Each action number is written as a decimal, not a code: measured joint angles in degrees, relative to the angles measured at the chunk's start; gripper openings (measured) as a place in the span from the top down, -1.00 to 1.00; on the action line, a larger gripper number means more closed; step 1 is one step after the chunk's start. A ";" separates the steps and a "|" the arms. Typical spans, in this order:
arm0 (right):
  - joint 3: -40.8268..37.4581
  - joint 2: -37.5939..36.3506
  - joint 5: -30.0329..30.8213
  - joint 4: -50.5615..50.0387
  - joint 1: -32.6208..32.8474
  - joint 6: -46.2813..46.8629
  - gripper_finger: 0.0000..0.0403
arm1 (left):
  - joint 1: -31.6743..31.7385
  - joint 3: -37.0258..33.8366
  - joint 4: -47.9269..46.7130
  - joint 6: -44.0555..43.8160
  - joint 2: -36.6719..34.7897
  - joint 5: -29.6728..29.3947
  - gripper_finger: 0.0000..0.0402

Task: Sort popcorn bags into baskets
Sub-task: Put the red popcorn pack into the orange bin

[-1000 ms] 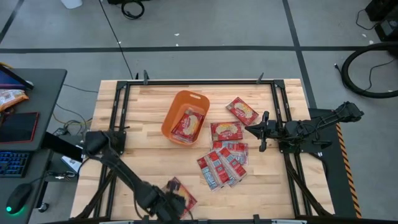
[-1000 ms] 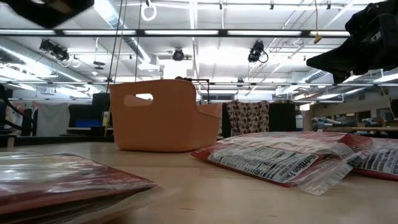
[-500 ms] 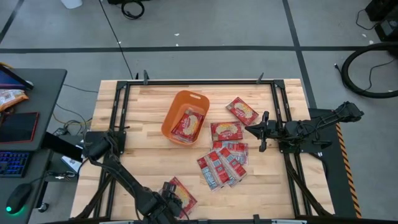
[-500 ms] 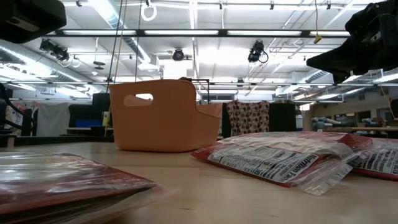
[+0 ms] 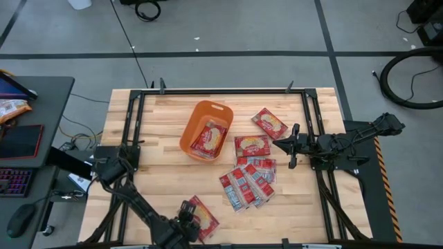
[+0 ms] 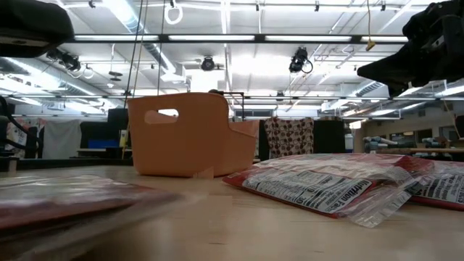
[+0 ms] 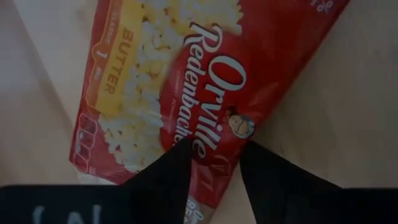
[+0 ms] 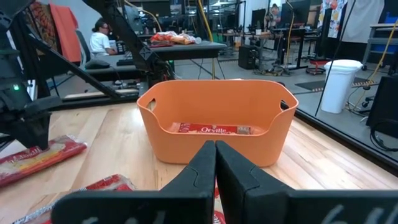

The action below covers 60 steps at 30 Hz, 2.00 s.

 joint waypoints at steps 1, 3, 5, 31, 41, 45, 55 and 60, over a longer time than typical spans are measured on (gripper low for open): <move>0.00 0.02 0.00 -0.03 0.00 -0.02 0.92 | -0.15 0.03 -0.25 -0.05 0.36 -0.31 0.35; 0.00 0.00 0.00 -0.01 0.00 -0.01 0.92 | -0.33 0.00 -0.87 -0.49 0.62 -1.37 0.41; 0.01 0.00 0.00 -0.02 0.00 -0.01 0.92 | -0.49 -0.03 -1.48 -1.59 0.68 -1.85 0.47; 0.00 0.00 0.00 -0.06 0.01 -0.02 0.92 | 12.56 26.60 -35.83 -7.61 -0.84 -18.56 0.96; 0.00 0.09 0.00 0.49 0.01 0.00 0.92 | 32.08 32.96 -36.34 -28.27 -8.81 -14.74 0.96; 0.01 0.10 0.00 0.56 0.01 -0.02 0.92 | 39.79 32.82 -36.22 -29.89 -9.28 -7.97 0.96; 0.00 0.11 0.00 0.87 0.02 -0.02 0.92 | 51.71 26.42 -33.09 -26.79 -8.63 -0.83 0.96; 0.00 0.11 0.00 1.30 0.02 -0.01 0.92 | 54.46 17.06 -23.99 -25.66 -8.43 4.47 0.95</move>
